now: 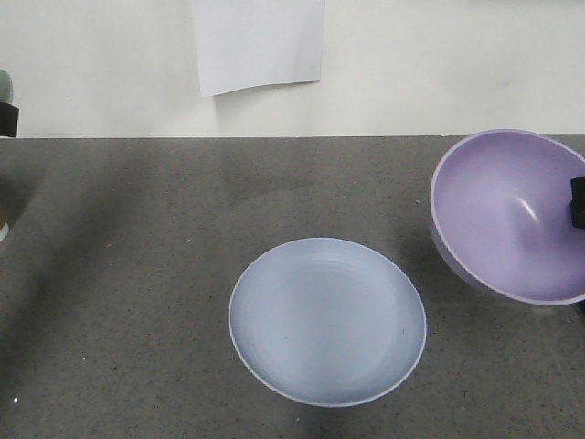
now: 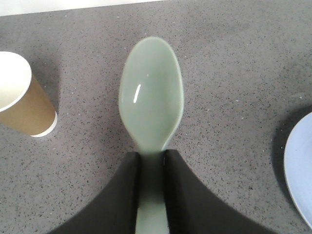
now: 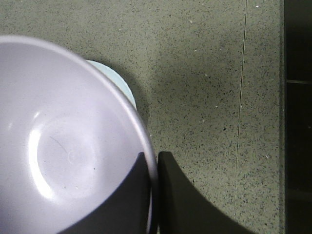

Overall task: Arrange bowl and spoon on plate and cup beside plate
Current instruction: 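Drive closer and stop in front of the light blue plate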

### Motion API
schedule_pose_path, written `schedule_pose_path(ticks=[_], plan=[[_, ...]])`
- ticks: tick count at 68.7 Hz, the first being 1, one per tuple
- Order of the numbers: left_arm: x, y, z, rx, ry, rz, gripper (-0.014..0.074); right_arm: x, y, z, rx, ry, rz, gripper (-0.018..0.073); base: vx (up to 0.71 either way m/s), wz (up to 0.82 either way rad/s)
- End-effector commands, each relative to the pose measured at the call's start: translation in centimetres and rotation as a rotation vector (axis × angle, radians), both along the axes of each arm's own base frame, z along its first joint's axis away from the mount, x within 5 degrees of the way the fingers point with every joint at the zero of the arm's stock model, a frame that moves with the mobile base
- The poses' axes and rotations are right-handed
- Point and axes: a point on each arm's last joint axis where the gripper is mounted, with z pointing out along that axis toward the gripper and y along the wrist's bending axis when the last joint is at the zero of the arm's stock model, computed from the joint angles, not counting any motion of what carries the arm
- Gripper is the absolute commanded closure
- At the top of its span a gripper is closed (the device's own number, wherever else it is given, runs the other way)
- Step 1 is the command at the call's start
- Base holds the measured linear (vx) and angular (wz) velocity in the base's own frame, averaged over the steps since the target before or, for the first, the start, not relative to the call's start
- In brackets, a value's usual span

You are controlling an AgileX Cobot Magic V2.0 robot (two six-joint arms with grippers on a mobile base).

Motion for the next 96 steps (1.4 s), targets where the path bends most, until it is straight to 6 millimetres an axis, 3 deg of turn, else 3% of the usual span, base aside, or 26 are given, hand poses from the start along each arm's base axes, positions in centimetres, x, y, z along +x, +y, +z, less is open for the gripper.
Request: schedule_pose_path(ticks=[1, 96], plan=[[-0.4, 0.01, 1.54, -0.013, -0.096, -0.008, 0.0603, -0.18, -0.04, 1.47, 0.011, -0.093, -0.003, 0.0565, 0.05, 0.02], [-0.4, 0.01, 1.54, -0.013, -0.096, -0.008, 0.0603, -0.18, -0.04, 1.47, 0.011, -0.093, -0.003, 0.0565, 0.01, 0.0]])
